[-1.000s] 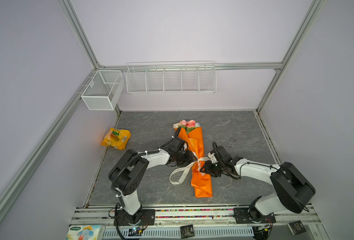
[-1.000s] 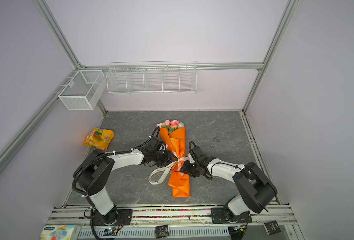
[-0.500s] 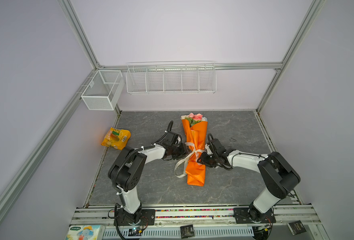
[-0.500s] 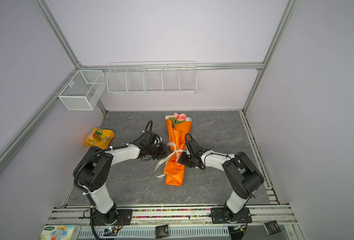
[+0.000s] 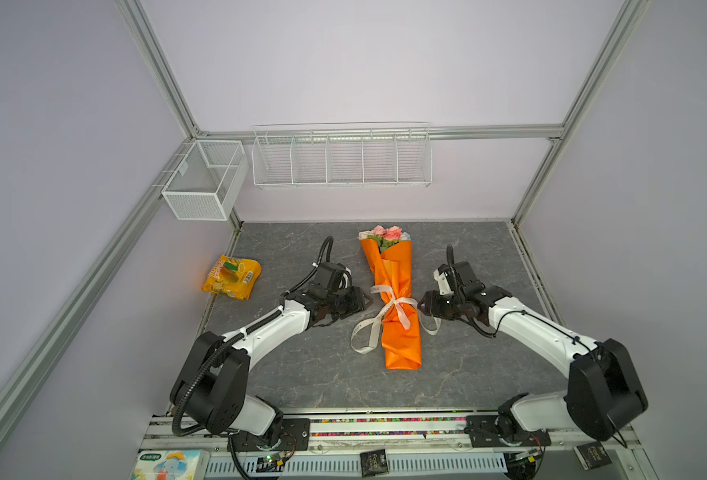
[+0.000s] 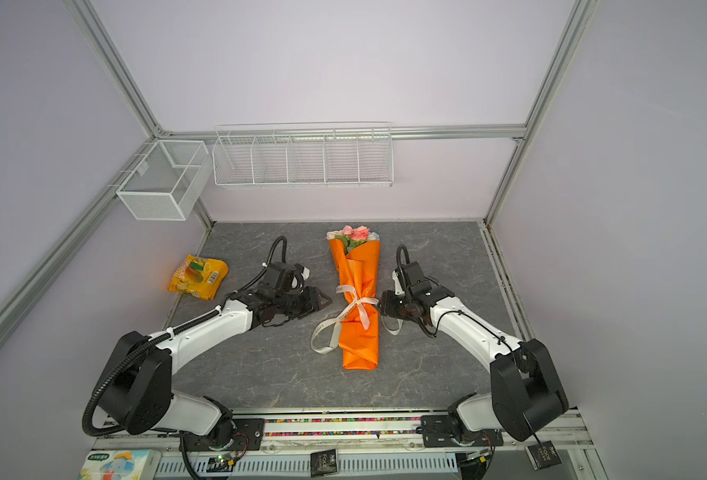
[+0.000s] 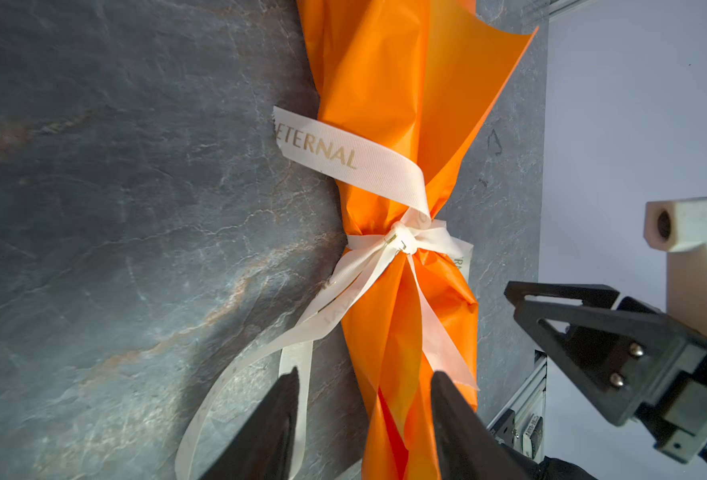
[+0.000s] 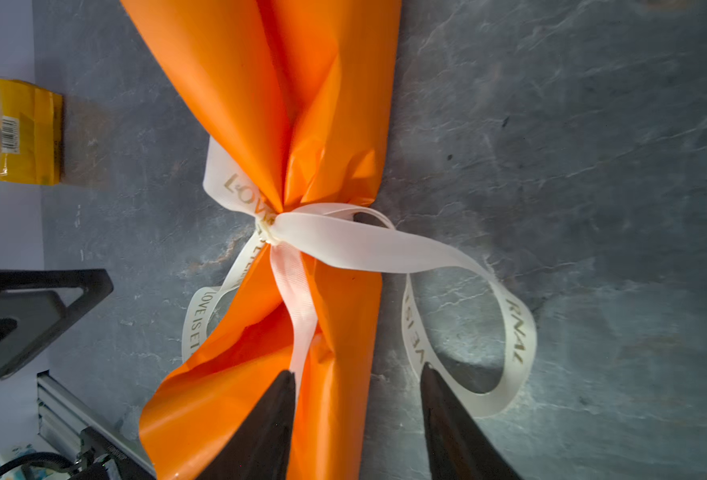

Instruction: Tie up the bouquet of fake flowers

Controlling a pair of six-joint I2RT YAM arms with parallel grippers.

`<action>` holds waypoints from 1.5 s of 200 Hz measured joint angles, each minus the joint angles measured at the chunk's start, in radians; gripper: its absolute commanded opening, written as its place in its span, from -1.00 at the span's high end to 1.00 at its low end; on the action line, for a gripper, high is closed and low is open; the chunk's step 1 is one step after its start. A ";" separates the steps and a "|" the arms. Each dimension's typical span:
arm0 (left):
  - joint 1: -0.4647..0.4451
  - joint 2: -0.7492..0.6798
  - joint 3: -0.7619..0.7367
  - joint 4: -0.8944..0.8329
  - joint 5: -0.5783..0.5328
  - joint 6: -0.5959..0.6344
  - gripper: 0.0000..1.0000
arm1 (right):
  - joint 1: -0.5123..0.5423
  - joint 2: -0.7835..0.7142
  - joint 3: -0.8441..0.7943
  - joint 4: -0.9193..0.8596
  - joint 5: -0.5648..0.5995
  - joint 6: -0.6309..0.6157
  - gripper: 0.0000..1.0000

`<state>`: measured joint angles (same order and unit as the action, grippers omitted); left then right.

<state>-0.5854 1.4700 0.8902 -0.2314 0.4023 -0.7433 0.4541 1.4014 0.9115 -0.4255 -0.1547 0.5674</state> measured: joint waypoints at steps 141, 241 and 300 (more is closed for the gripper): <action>-0.130 0.232 0.008 0.113 0.161 -0.003 0.51 | 0.079 0.051 0.048 -0.060 -0.052 -0.024 -0.05; -0.130 0.220 0.008 0.098 0.146 0.007 0.47 | 0.235 0.239 0.224 -0.167 0.006 -0.150 0.09; -0.130 0.210 0.003 0.098 0.140 0.007 0.51 | 0.268 0.364 0.285 -0.235 0.080 -0.216 0.60</action>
<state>-0.7158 1.6798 0.8932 -0.1333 0.5419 -0.7364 0.7223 1.7649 1.1969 -0.6609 -0.0742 0.3519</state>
